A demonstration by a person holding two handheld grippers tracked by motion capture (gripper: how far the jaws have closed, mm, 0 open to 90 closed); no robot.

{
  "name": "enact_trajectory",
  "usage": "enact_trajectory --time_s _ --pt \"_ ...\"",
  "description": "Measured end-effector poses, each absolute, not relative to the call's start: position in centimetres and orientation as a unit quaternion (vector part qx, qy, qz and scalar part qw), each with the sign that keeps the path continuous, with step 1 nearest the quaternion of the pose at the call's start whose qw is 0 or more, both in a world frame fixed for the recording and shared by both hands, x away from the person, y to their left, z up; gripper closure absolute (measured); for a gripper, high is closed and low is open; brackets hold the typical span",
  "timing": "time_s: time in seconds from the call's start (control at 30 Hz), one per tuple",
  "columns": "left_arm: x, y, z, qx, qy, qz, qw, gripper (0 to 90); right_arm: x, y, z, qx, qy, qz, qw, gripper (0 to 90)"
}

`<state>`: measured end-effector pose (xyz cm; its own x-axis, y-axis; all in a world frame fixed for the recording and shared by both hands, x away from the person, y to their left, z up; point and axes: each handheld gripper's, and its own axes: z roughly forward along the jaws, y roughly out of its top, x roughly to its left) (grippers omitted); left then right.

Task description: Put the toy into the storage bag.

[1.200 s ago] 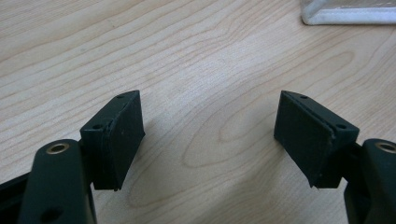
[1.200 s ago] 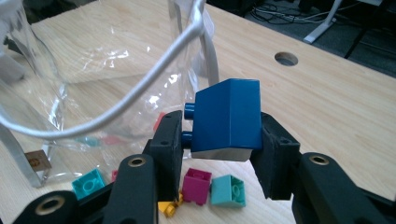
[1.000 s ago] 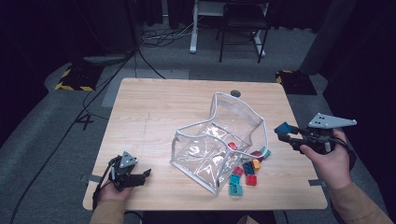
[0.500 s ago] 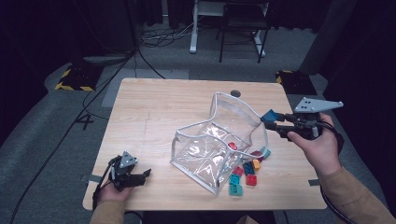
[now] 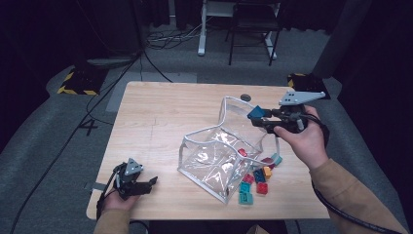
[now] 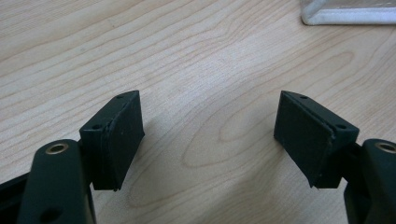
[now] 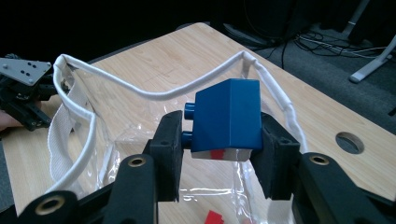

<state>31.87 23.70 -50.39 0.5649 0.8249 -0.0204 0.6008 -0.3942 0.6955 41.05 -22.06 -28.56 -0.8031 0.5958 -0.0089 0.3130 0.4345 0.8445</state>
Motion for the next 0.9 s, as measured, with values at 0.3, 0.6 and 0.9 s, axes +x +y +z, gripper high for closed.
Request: enact_trajectory --time_s 0.3,0.6,0.9 --pt "31.9 23.7 -50.4 0.818 0.436 0.166 0.337 24.3 42.9 -19.0 -30.4 0.282 0.841 0.446 0.119 57.1" --pt "31.8 23.7 -50.4 0.818 0.437 0.164 0.337 24.3 44.4 -16.8 -32.7 0.312 0.851 0.410 0.102 57.1" --pt "31.8 23.7 -50.4 0.818 0.437 0.164 0.337 24.3 45.4 -15.6 -34.6 0.336 0.865 0.363 0.089 57.1"
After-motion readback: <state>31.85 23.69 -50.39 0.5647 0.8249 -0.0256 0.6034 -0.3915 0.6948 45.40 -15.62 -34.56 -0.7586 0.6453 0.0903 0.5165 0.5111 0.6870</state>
